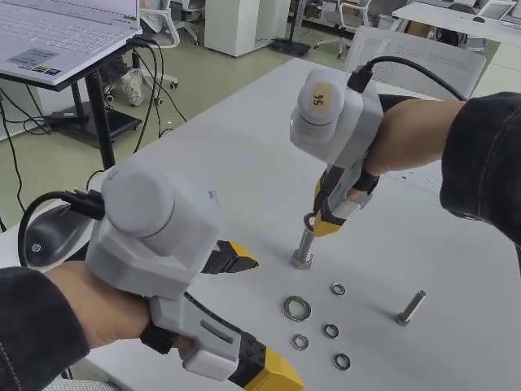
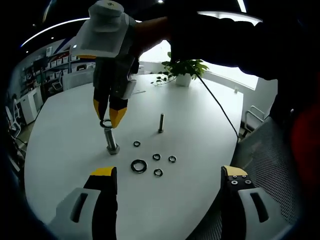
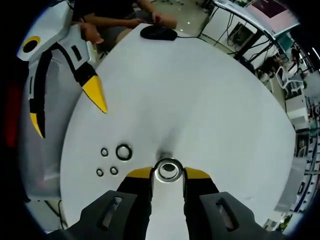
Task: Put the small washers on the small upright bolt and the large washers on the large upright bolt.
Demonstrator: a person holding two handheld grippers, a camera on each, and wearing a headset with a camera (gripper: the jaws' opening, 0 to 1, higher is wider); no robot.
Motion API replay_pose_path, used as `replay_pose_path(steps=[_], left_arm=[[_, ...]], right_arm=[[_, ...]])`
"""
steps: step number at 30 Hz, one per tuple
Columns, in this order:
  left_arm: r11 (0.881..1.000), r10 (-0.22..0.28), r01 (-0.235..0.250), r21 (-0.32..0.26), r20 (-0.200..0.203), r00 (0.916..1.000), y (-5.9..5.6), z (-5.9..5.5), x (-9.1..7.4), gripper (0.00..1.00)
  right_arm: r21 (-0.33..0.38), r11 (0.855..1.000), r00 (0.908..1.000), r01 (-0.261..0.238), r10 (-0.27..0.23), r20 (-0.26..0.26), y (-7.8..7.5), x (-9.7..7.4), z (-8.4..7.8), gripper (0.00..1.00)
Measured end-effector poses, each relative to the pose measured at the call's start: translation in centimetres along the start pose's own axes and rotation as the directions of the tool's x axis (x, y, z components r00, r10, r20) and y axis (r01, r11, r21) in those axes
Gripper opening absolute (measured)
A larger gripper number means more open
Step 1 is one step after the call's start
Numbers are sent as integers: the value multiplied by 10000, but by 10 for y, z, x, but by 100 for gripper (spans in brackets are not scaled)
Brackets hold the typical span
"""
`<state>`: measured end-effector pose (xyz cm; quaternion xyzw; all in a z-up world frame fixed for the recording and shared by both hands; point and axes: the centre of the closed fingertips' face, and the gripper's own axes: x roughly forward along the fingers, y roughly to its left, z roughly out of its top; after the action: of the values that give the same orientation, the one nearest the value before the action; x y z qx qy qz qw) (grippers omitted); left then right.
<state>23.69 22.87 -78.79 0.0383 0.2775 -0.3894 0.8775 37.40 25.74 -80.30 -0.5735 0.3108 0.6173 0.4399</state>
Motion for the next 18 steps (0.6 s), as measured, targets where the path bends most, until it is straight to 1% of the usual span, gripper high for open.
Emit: replay_pose_path(steps=[10, 18], left_arm=[[10000, -19, 19, -53, -34, 10000, 0, -1, 0, 85], [10000, -35, 35, -77, -62, 10000, 0, -1, -1, 85]], right_arm=[[62, 9997, 9997, -223, 224, -86, 1, 10, -2, 24], [79, 9992, 9992, -382, 383, -101, -1, 17, -1, 24]])
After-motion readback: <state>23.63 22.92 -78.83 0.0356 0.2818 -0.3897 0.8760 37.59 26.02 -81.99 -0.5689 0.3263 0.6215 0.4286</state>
